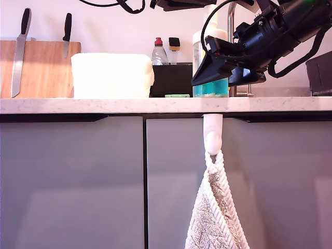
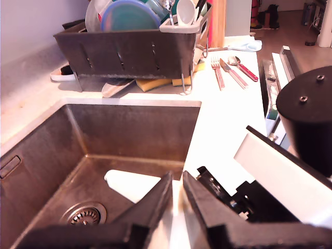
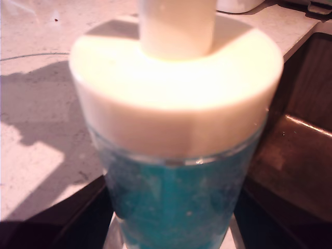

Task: Press the soap dispenser from the top, so some soap is dispensed

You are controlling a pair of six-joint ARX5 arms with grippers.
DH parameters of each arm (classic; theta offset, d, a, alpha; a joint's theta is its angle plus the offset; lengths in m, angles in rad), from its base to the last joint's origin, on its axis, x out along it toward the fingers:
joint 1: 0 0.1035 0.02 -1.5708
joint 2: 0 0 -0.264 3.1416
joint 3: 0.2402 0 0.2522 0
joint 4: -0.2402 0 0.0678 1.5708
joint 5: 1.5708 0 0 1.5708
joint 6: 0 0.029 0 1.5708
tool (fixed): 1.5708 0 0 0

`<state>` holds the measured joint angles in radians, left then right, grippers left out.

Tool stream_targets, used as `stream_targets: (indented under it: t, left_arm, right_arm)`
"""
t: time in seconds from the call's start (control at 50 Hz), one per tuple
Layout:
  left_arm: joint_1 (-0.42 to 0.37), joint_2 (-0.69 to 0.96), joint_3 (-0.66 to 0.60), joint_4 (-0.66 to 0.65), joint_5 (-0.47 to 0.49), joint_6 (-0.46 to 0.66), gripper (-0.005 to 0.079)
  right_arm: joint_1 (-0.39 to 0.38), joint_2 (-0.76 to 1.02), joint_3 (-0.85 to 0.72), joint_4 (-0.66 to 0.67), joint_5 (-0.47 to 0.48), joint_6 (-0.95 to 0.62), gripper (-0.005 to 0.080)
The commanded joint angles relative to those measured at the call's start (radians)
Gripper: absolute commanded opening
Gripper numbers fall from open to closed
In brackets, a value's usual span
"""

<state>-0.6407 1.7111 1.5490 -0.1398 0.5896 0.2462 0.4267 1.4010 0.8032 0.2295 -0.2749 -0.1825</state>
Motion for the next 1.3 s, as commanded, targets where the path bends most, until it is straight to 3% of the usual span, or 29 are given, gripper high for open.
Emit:
stream_targets:
  t: [0.0, 0.32, 0.52, 0.68, 0.9, 1.1, 1.28]
  left_arm:
    - [0.004, 0.103, -0.075, -0.081, -0.014, 0.009, 0.0047]
    - [0.01, 0.103, -0.075, -0.112, -0.014, 0.018, 0.0047]
    - [0.01, 0.101, -0.056, -0.047, 0.004, 0.019, 0.0047]
    - [0.01, 0.101, 0.019, -0.055, 0.04, 0.014, 0.0047]
    - [0.011, 0.101, 0.139, -0.174, 0.084, 0.012, 0.0049]
    - [0.024, 0.101, 0.23, -0.238, 0.095, 0.015, 0.0128]
    - [0.048, 0.1, 0.314, -0.289, 0.107, 0.015, 0.0131]
  right_arm:
    - [0.005, 0.001, 0.0, -0.013, -0.003, -0.008, 0.0328]
    - [0.005, 0.001, 0.0, -0.01, -0.003, -0.008, 0.0328]
    - [0.005, 0.001, 0.0, -0.01, -0.003, -0.008, 0.0328]
    - [0.005, 0.001, 0.0, -0.009, -0.003, -0.008, 0.0328]
    - [0.005, 0.001, 0.0, -0.003, -0.003, -0.008, 0.0328]
    - [0.005, 0.001, 0.0, -0.002, -0.003, -0.008, 0.0328]
    - [0.005, 0.001, 0.0, -0.002, -0.003, -0.008, 0.0328]
